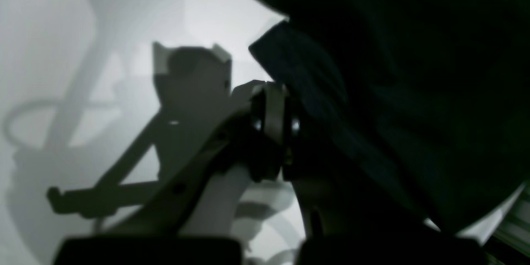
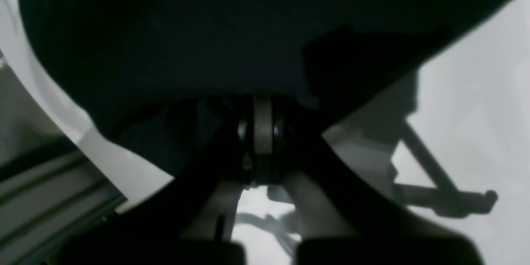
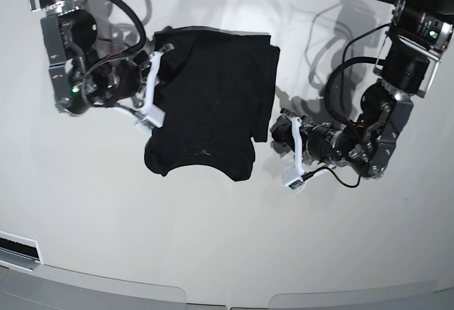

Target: Layout the t-shirt on the table in an organized manner, then fold the t-shirt properly

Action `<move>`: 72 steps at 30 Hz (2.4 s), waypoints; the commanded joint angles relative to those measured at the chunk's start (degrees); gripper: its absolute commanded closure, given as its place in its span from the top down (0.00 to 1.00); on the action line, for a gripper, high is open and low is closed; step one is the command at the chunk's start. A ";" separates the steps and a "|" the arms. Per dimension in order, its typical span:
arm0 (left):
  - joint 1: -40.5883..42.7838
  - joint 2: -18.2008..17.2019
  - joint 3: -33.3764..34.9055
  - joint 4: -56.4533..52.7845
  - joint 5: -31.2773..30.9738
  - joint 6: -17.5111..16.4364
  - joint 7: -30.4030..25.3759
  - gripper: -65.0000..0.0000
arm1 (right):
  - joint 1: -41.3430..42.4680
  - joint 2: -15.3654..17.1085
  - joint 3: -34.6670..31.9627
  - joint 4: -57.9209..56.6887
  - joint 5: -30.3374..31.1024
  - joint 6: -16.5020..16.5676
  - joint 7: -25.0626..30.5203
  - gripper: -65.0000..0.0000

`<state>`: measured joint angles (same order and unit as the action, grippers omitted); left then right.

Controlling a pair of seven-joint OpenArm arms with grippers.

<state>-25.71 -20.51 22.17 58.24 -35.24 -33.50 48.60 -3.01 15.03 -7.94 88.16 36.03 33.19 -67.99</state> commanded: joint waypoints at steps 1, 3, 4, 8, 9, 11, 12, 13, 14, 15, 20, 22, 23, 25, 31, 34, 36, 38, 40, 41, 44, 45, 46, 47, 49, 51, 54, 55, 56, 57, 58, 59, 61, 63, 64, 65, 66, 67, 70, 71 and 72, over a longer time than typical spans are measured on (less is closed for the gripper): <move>-1.60 -1.11 -0.31 1.44 -2.10 -0.68 -0.35 0.00 | 0.76 0.37 1.95 1.14 1.42 0.04 -0.13 0.00; -1.57 -2.40 -0.94 1.68 -4.92 -2.80 1.09 0.00 | 0.61 0.37 5.66 1.14 5.09 0.72 -3.17 0.11; -1.57 -2.84 -1.44 1.68 -6.45 -4.07 1.84 0.00 | 0.37 0.37 7.63 1.14 8.31 1.86 -5.40 0.18; -1.27 -3.45 -5.62 1.68 -12.13 -6.27 4.61 0.00 | -2.58 0.35 15.21 1.14 24.79 5.92 -11.15 0.29; -1.07 -3.45 -7.10 1.68 -13.05 -6.50 5.07 0.00 | -3.80 0.35 16.41 1.14 28.20 6.81 -11.89 0.29; -0.55 -3.43 -10.56 1.70 -14.69 -6.50 5.09 0.00 | -6.34 0.17 17.59 1.11 32.11 6.81 -12.01 0.29; -0.07 -3.39 -12.35 1.73 -15.56 -6.50 5.11 0.00 | -7.58 -0.09 17.64 1.11 33.29 6.81 -12.01 0.29; 0.39 -3.39 -14.08 1.73 -16.41 -6.50 5.16 0.00 | -8.74 -0.61 17.64 1.11 33.73 6.81 -12.01 0.31; 0.98 -3.30 -15.76 1.73 -16.92 -6.50 5.53 0.00 | -9.68 -1.14 17.64 1.11 33.62 6.81 -11.76 0.34; 1.55 -3.23 -17.31 1.73 -17.18 -6.50 5.84 0.00 | -10.45 -1.66 17.64 1.03 33.35 6.81 -11.37 0.40; 5.38 -3.28 -22.86 1.73 -17.73 -6.50 6.86 0.00 | -11.61 -4.22 17.64 0.92 22.53 6.81 -2.82 0.58; 7.08 -3.30 -24.11 1.73 -18.03 -6.50 7.19 0.00 | -11.58 -4.87 17.64 0.92 18.60 6.81 0.46 0.58; 7.96 -3.30 -24.61 1.73 -18.03 -6.50 7.17 0.00 | -11.61 -5.05 17.64 0.92 17.59 6.81 1.68 0.58; 9.55 -3.32 -25.09 1.73 -18.16 -6.50 7.17 0.00 | -11.56 -5.40 17.64 0.92 17.46 6.81 1.79 0.58; 12.66 -3.30 -25.31 1.90 -21.86 -6.50 7.30 0.00 | -11.61 -6.34 17.59 0.92 14.71 6.81 1.36 0.58; 12.85 -3.13 -25.31 3.10 -22.95 -6.50 7.87 0.00 | -11.65 -6.71 17.59 0.92 13.22 6.81 2.03 0.58; 12.85 -2.71 -25.31 4.96 -25.42 -6.50 9.49 0.00 | -11.67 -6.75 17.57 0.92 13.20 6.81 1.88 0.58; 12.85 -1.97 -25.29 7.67 -28.24 -6.50 11.80 0.00 | -11.76 -6.78 17.57 0.92 13.22 6.81 1.33 0.58; 12.85 -0.92 -25.29 10.93 -28.96 -6.50 12.81 0.00 | -11.76 -6.78 17.57 0.92 13.20 6.81 0.98 0.58; 12.85 -0.20 -25.29 12.50 -28.94 -6.50 13.31 0.00 | -11.74 -6.78 17.57 0.92 13.20 6.81 0.98 0.58; 13.03 2.80 -25.16 16.22 -28.85 -6.50 15.28 0.00 | -11.76 -6.75 17.57 0.92 13.22 6.81 0.92 0.58; 13.00 3.87 -24.76 16.79 -28.85 -6.50 15.76 0.00 | -11.76 -6.75 17.57 0.92 13.22 6.81 0.61 0.58; 12.98 4.81 -24.00 16.90 -28.85 -6.50 15.89 0.00 | -11.74 -6.75 17.57 0.92 13.53 6.81 -0.22 0.58; 12.98 5.60 -22.95 16.90 -28.72 -6.50 15.74 0.00 | -11.72 -6.75 17.57 0.92 14.45 6.81 -1.40 0.58; 13.00 7.15 -20.17 16.87 -26.86 -6.50 15.72 0.00 | -11.72 -6.73 17.57 0.92 17.64 6.81 -3.76 0.58; 13.05 8.28 -16.65 16.85 -22.99 -6.50 13.99 0.00 | -11.72 -6.75 17.57 0.92 20.06 6.81 -4.81 0.58; 13.42 8.44 -10.56 16.81 -15.34 -6.50 6.75 0.00 | -11.72 -6.75 17.57 0.92 19.37 6.81 -4.13 0.58; 13.53 8.44 -8.87 16.68 -12.92 -6.50 4.79 0.00 | -11.74 -6.75 17.57 0.92 18.56 6.81 -3.76 0.58; 13.68 8.46 -7.28 16.41 -10.75 -6.50 3.17 0.00 | -11.76 -6.78 17.57 0.92 17.70 6.81 -3.58 0.58; 13.86 8.44 -5.88 16.17 -8.55 -6.50 1.84 0.00 | -11.76 -6.78 17.57 0.92 17.53 6.81 -3.61 0.58; 14.19 8.46 -4.79 15.93 -6.47 -6.50 0.61 0.00 | -11.76 -6.75 17.57 0.92 17.53 6.81 -3.61 0.57; 14.62 8.44 -3.98 15.80 -4.46 -6.50 -0.74 0.00 | -11.76 -6.78 17.57 0.92 17.59 6.81 -3.61 0.55; 15.80 8.46 -3.32 15.50 -0.74 -6.50 -3.67 0.00 | -11.72 -6.78 17.57 0.92 17.75 6.81 -3.58 0.48; 17.14 8.44 -3.34 15.45 1.81 -6.50 -6.14 0.00 | -11.69 -6.75 17.57 0.92 17.73 6.81 -3.58 0.35; 17.66 8.44 -3.34 15.45 2.91 -6.50 -6.93 0.00 | -11.67 -6.75 17.59 0.92 17.75 6.81 -3.61 0.25; 18.05 8.44 -3.34 15.45 3.96 -6.50 -7.17 0.00 | -11.58 -6.73 17.59 0.92 17.70 6.81 -3.63 0.15; 18.32 8.44 -3.34 15.45 4.68 -6.50 -7.28 0.00 | -11.58 -6.73 17.59 0.92 17.73 6.81 -3.65 0.05; 18.43 8.44 -3.34 15.45 5.01 -6.50 -7.26 0.00 | -11.56 -6.73 17.59 0.92 17.73 6.81 -3.65 0.00; 18.56 8.44 -3.45 15.45 4.98 -6.50 -7.28 0.00 | -11.58 -6.58 17.59 0.92 17.73 6.81 -3.98 0.00; 18.53 8.44 -3.45 15.45 5.01 -5.90 -7.48 0.00 | -11.58 -6.56 17.59 0.94 17.73 6.81 -4.98 0.00; 18.53 8.44 -3.45 15.45 5.01 -5.25 -7.85 0.00 | -11.58 -6.58 17.62 1.05 17.73 6.81 -6.40 0.00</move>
<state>-6.50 -12.05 18.94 72.95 -29.93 -38.44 41.74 -15.03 7.94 9.50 88.20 52.49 39.70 -74.59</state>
